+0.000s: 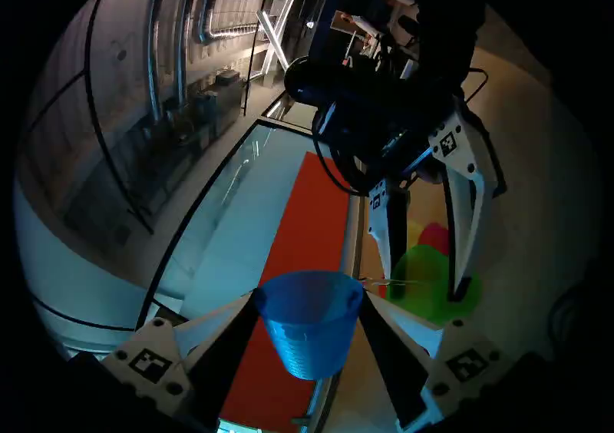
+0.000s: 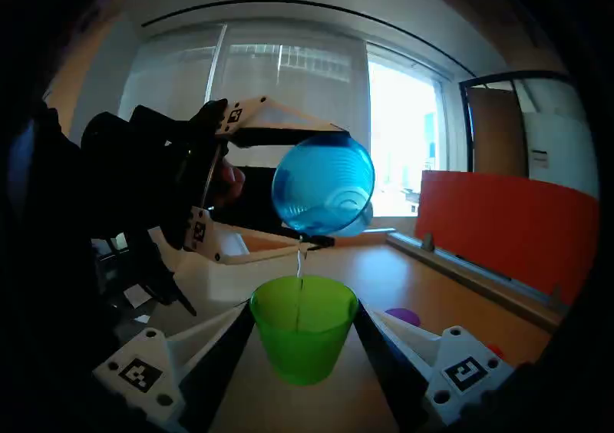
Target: Pour water
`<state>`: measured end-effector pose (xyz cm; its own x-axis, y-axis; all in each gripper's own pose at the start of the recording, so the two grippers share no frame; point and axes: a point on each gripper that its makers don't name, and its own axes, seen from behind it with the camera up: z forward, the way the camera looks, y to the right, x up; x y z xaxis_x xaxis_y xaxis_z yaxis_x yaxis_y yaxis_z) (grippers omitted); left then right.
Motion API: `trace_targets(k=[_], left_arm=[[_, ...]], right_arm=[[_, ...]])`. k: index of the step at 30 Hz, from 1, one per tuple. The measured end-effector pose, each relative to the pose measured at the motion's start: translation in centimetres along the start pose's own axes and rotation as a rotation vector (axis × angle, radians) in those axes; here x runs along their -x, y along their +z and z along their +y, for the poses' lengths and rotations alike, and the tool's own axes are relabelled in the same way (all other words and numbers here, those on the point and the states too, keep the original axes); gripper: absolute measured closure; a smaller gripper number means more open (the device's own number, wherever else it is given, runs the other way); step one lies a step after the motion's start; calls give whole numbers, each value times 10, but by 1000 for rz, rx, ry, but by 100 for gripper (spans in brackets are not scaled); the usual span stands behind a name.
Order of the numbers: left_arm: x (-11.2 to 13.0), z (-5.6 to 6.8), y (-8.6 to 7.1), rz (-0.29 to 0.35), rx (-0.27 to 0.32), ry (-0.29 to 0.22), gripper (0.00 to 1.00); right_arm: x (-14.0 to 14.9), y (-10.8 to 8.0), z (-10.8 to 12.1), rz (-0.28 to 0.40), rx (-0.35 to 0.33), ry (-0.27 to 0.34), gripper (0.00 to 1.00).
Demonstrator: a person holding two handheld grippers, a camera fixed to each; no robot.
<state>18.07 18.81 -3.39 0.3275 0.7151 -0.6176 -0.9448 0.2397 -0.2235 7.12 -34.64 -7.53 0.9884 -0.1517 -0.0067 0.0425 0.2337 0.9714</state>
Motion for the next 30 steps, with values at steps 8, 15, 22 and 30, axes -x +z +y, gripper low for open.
trace_targets(k=[8, 15, 22, 30], left_arm=[[0, 1, -1, 0, 2, 12, 12], [1, 1, 0, -1, 0, 17, 12], [-1, 1, 0, 3, 2, 31, 12], [-4, 1, -2, 13, 3, 40, 12]], right_arm=[[1, -1, 0, 2, 2, -2, 7], [1, -2, 0, 1, 1, -2, 7], [2, -2, 0, 0, 1, -3, 7], [2, -2, 1, -3, 0, -5, 7]])
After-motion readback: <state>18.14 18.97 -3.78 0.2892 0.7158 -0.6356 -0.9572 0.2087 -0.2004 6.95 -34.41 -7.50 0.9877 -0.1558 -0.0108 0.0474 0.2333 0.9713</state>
